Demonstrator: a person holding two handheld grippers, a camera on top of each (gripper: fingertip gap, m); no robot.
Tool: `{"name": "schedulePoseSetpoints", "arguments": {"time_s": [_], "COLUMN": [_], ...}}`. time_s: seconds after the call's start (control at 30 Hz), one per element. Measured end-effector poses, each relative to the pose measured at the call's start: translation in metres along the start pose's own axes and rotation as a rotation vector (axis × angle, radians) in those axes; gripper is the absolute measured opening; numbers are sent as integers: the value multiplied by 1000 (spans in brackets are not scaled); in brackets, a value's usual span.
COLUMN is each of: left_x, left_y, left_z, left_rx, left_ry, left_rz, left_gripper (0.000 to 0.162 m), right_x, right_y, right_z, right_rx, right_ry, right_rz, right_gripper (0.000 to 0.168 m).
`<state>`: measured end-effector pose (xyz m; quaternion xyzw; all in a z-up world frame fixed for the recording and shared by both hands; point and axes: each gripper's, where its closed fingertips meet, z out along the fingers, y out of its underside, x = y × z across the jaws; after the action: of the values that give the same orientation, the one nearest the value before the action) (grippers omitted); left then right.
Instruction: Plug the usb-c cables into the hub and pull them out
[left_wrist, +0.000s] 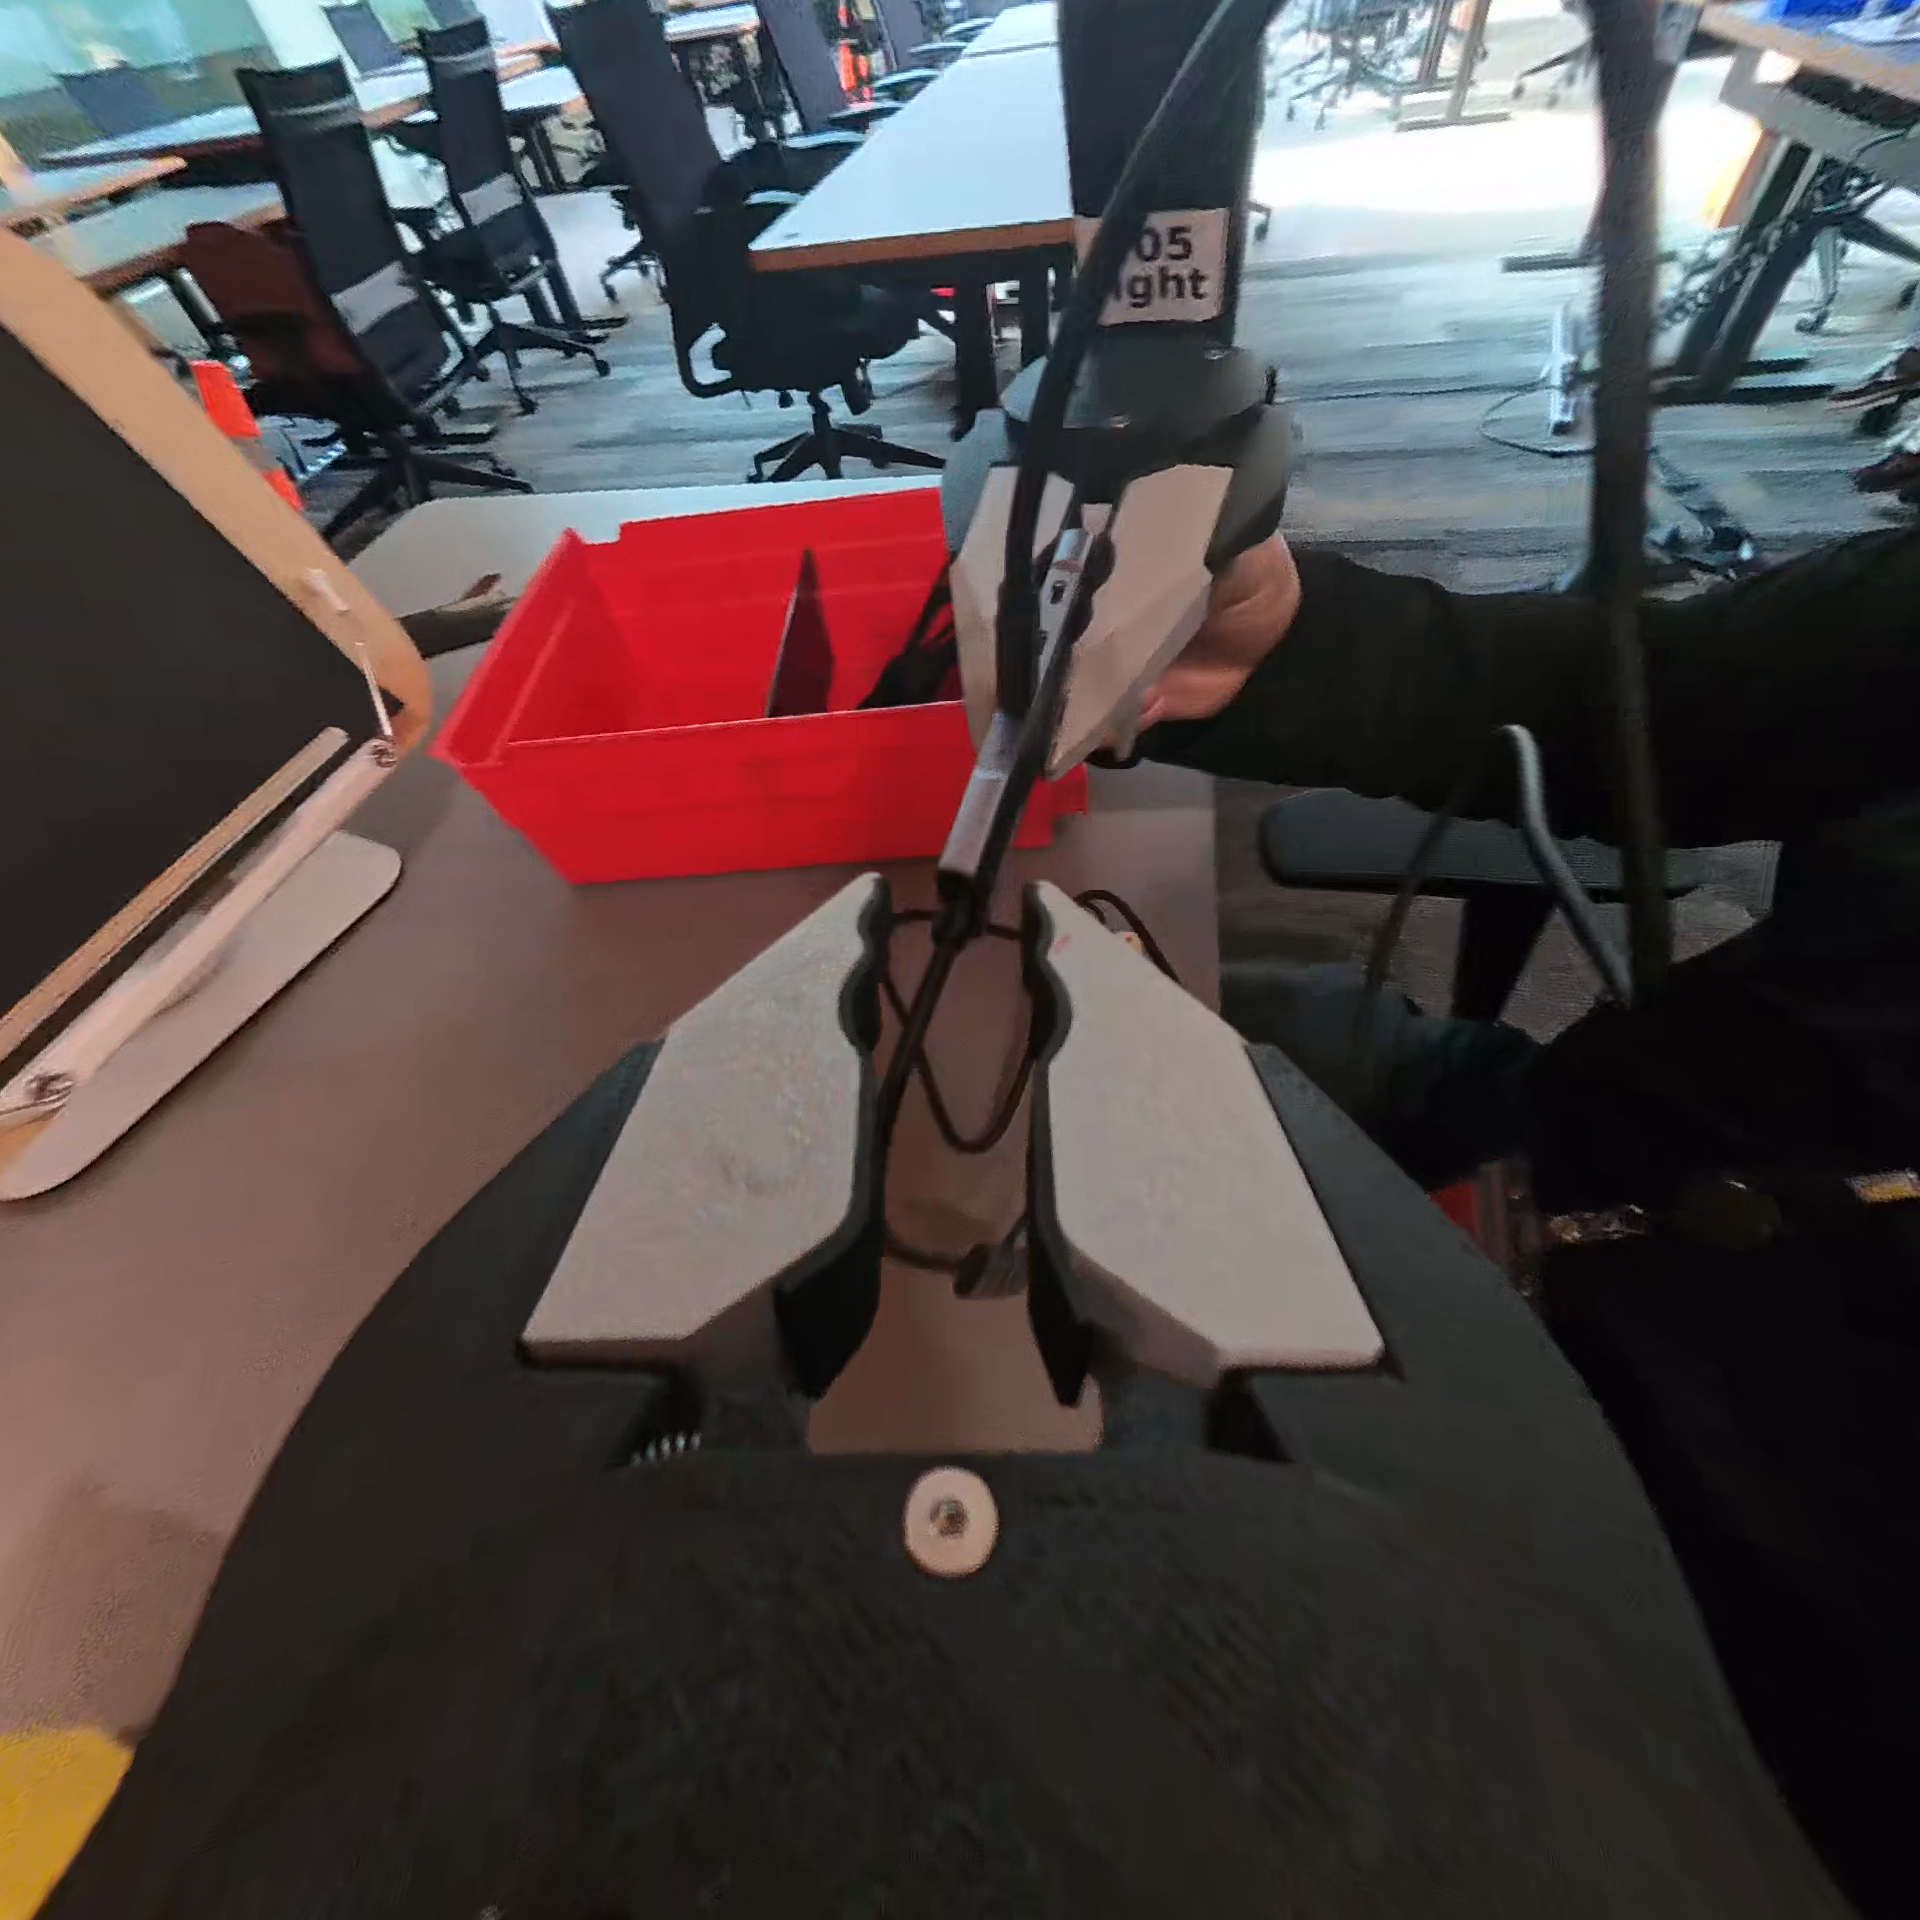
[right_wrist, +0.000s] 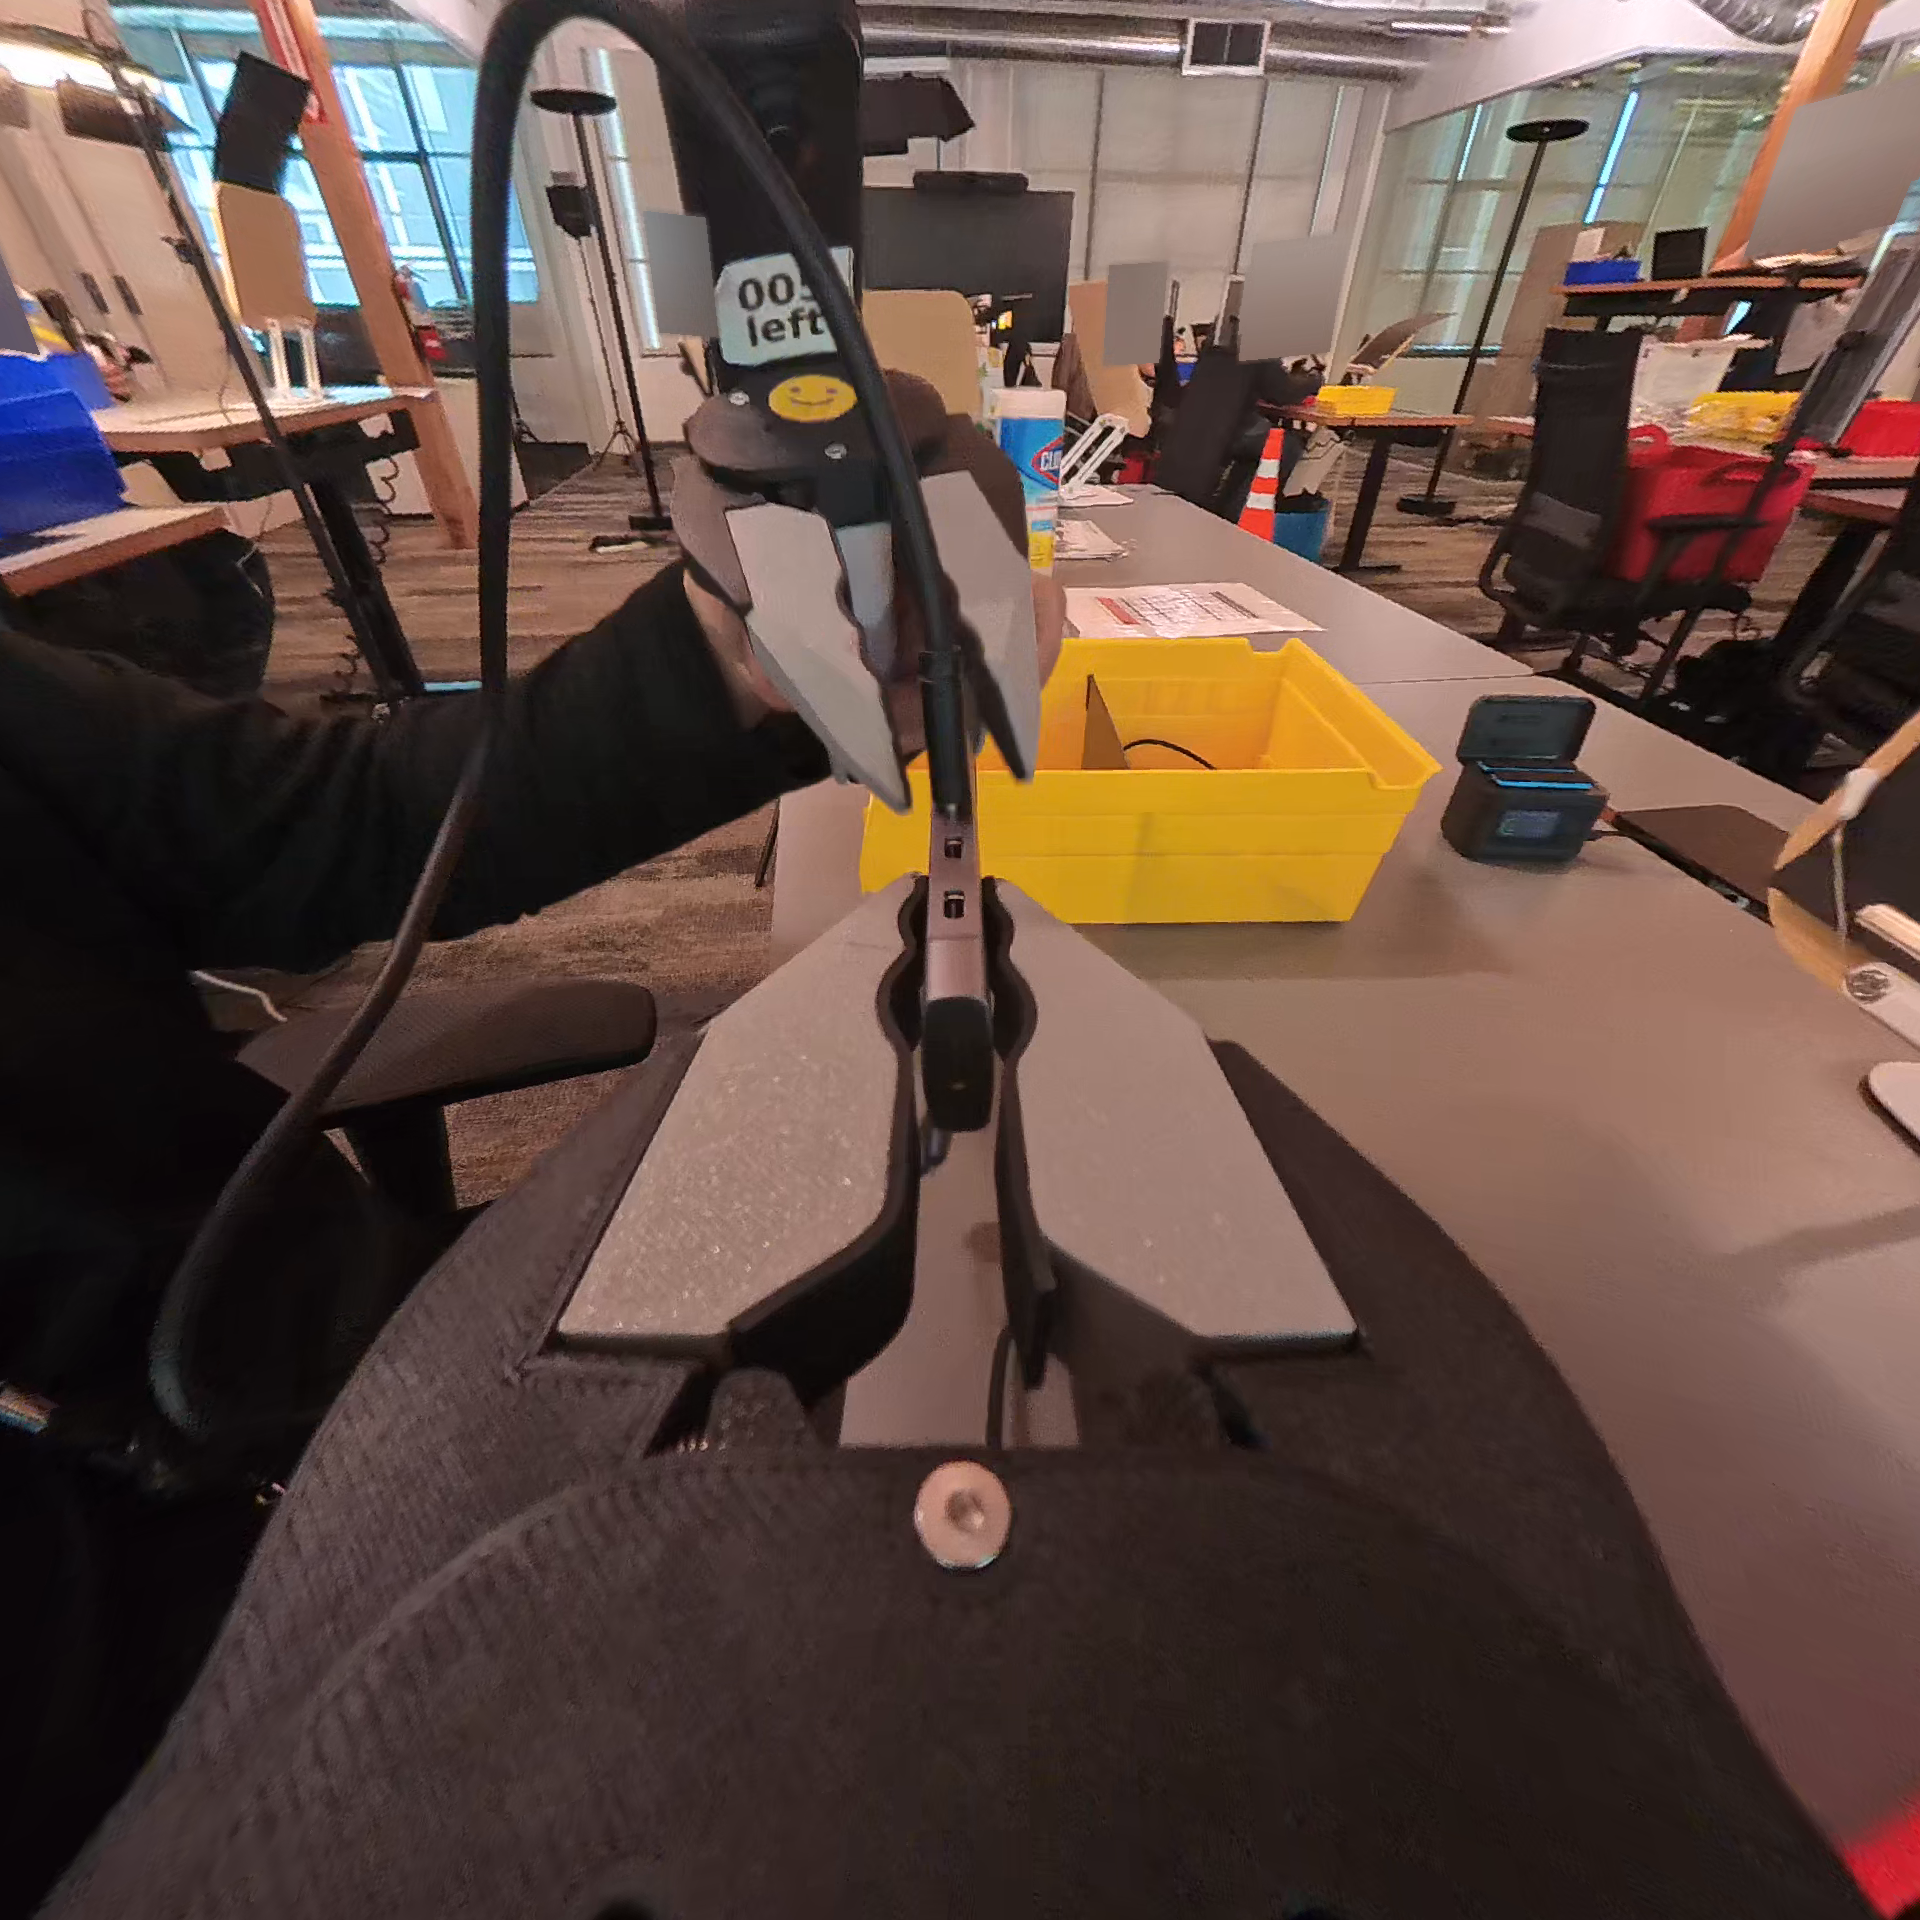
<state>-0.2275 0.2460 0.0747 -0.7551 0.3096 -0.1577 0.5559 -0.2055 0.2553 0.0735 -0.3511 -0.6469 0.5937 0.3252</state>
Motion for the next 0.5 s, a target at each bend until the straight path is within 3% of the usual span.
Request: {"name": "schedulePoseSetpoints", "arguments": {"time_s": [0.17,0.5], "left_x": [6,19], "left_y": [12,17], "left_z": [20,23], "left_rx": [10,156], "left_ry": [15,98], "left_rz": [16,-100], "left_gripper": [11,8], "right_x": [-1,-7], "right_y": [3,15], "right_z": [4,14], "right_rx": [26,34], "right_ry": [-44,-233], "right_rz": [45,236], "right_gripper": [6,6]}}
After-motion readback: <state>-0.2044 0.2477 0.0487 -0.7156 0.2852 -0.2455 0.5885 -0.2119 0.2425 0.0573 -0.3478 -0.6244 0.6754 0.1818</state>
